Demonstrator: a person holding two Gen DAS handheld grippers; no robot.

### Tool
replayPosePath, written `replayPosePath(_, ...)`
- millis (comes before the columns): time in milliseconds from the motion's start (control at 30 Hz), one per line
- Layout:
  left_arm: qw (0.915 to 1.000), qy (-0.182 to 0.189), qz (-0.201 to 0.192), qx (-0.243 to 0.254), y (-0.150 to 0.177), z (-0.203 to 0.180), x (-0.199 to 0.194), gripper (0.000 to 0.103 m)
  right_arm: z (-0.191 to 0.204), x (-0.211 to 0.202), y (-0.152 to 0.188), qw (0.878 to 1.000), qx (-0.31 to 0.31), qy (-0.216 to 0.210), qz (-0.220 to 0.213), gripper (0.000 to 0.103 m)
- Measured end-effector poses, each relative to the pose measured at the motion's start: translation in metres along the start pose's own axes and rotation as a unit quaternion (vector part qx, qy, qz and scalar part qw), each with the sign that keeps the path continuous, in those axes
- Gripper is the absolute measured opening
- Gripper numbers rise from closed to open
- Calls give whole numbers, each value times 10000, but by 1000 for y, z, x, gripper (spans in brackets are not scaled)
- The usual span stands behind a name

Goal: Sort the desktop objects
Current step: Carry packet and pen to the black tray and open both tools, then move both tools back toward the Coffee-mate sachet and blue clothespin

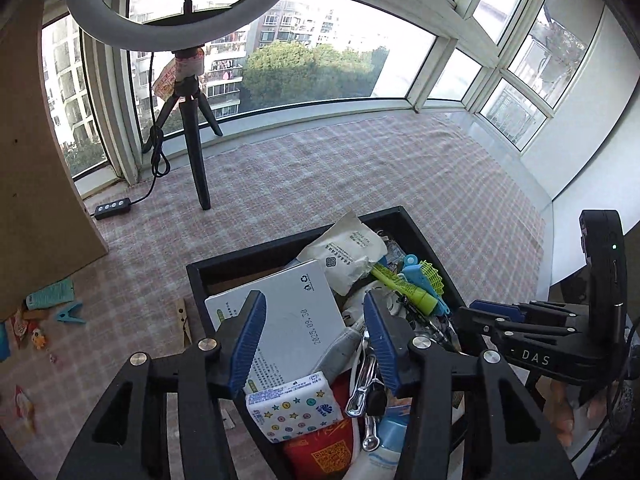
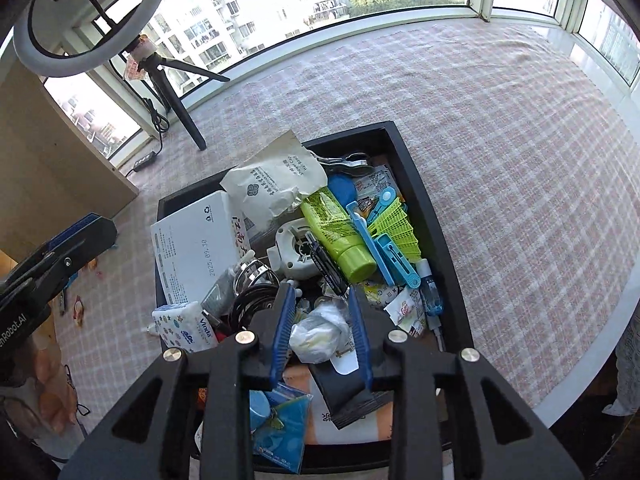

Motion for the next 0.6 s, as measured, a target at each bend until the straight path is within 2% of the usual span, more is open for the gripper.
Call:
replayPosePath(167, 9994, -265, -46, -206, 12, 50, -17, 46, 36, 4, -6, 9994, -334, -103, 6, 28)
replayPosePath(333, 9966, -680, -20, -465, 29, 115, -33, 46, 82, 13, -11, 9971, -721, -236, 90, 28)
replayPosePath(600, 9853, -1339, 123, -1051, 70, 231, -57, 46, 159, 40, -17, 9895, -1338, -433, 318, 28)
Point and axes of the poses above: each gripper's, at about its wrist camera, not at the fingertips, and x roughly the way its jaws point, z to its left, y to its underside, the point moved 2 cm from there along x, roughly the way its jaws point, and after that the axes turned 3 degrees about -y, right-handed, at the moved point
